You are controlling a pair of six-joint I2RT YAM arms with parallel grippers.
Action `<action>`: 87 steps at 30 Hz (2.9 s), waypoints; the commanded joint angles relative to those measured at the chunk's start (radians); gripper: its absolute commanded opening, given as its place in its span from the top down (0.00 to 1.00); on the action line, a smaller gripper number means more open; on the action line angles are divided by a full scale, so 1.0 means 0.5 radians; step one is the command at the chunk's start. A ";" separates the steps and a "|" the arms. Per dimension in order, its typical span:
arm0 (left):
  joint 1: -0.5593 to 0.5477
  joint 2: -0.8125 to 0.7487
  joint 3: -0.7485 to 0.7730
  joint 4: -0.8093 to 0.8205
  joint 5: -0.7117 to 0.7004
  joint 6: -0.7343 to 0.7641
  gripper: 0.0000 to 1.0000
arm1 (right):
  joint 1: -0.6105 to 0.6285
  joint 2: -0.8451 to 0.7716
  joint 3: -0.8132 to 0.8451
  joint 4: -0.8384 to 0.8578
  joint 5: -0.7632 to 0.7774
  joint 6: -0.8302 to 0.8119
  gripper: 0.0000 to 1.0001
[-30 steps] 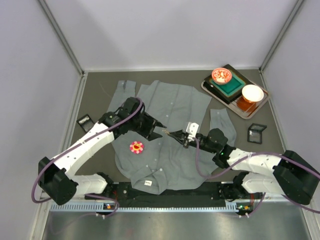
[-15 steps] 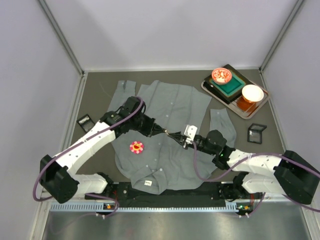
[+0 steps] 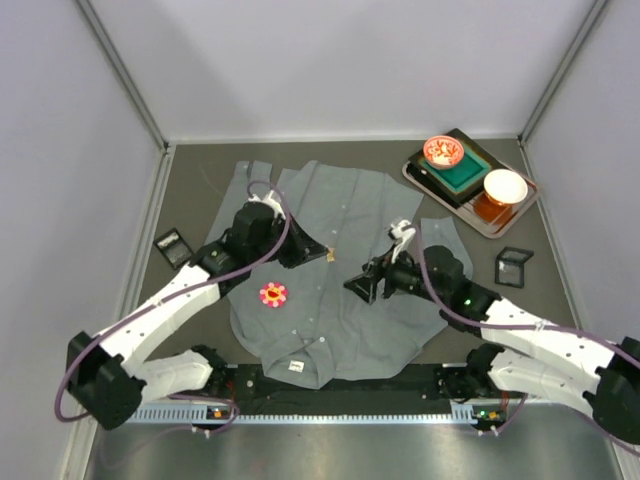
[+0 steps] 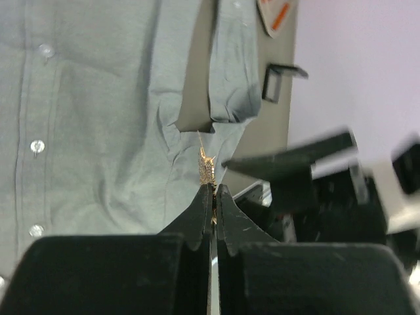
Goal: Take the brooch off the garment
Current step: Close the brooch.
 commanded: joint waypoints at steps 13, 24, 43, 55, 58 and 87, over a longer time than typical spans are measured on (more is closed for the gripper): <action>0.001 -0.375 -0.577 1.302 0.649 0.313 1.00 | -0.360 0.073 -0.466 1.299 -0.352 1.229 0.14; 0.001 -0.286 -0.700 1.486 0.655 -0.046 1.00 | -0.357 0.472 -0.522 2.264 -0.325 1.573 0.15; 0.001 -0.292 -0.792 1.553 0.659 -0.169 1.00 | -0.357 0.420 -0.368 2.098 -0.398 1.368 0.23; -0.002 -0.197 -0.789 1.556 0.646 -0.147 1.00 | -0.268 0.098 -0.273 1.549 -0.321 1.140 0.24; 0.001 -0.178 -0.779 1.569 0.649 -0.156 1.00 | -0.231 0.116 -0.249 1.546 -0.334 1.153 0.24; 0.004 -0.264 -0.844 1.756 0.649 -0.319 1.00 | -0.194 0.095 -0.292 1.358 -0.042 1.324 0.13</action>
